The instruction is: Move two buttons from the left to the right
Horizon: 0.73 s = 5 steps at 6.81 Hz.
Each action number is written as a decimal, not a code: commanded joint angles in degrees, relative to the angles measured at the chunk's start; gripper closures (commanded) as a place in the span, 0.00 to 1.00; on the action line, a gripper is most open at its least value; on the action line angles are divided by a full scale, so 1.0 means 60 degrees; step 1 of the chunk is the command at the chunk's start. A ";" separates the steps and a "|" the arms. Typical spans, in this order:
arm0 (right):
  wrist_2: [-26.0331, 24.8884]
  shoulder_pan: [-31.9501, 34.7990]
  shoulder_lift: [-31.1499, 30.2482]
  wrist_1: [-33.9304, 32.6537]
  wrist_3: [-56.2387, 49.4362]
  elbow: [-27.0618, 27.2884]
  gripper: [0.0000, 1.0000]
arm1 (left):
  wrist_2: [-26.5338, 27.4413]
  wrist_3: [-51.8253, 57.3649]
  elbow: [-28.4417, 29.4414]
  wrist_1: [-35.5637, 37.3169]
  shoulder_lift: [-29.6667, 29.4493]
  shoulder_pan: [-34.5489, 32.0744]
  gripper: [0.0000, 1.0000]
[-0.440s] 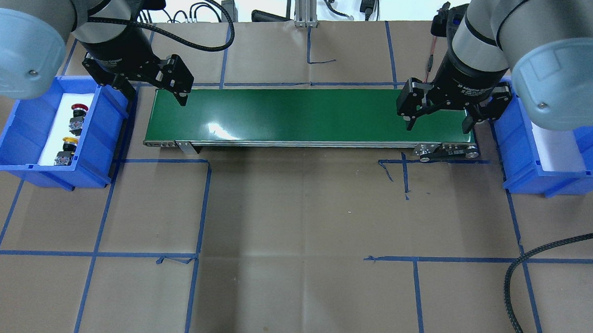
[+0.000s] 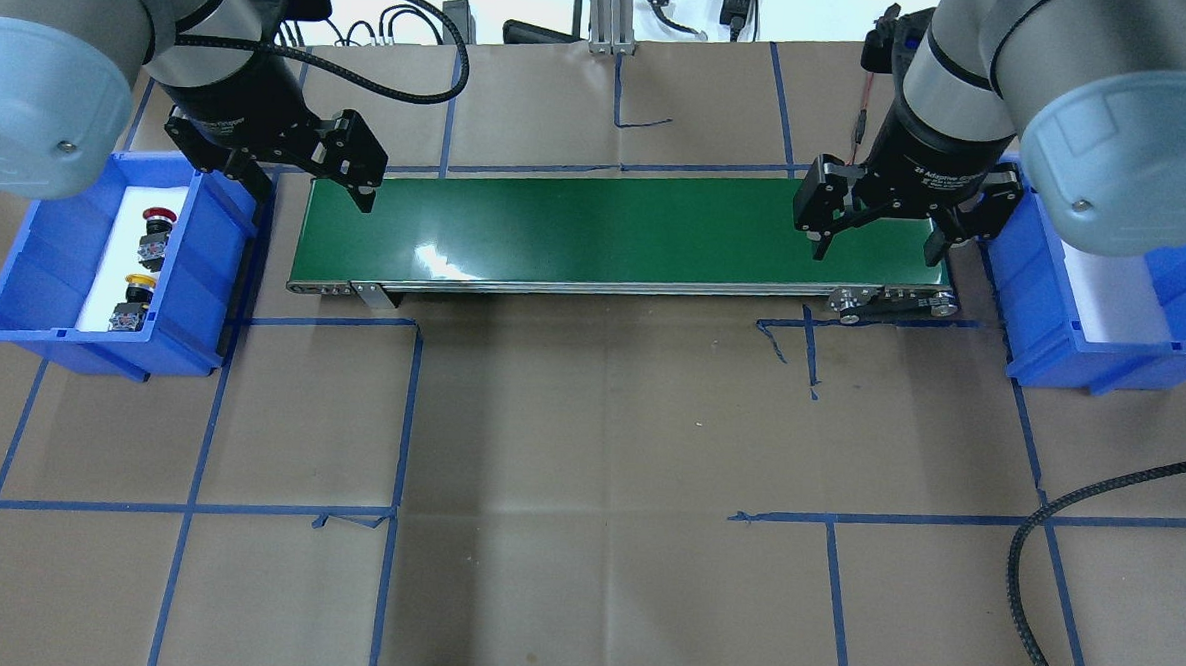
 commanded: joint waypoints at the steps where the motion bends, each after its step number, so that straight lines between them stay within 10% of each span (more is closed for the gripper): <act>1: -0.0006 -0.0002 -0.0116 0.0002 0.0015 -0.0005 0.00 | 0.0005 0.0000 -0.0005 0.0000 0.0000 0.0000 0.00; 5: -0.0021 0.0013 -0.0191 0.0002 0.0015 -0.0035 0.00 | 0.0019 0.0015 0.0010 0.0000 -0.0015 0.0073 0.00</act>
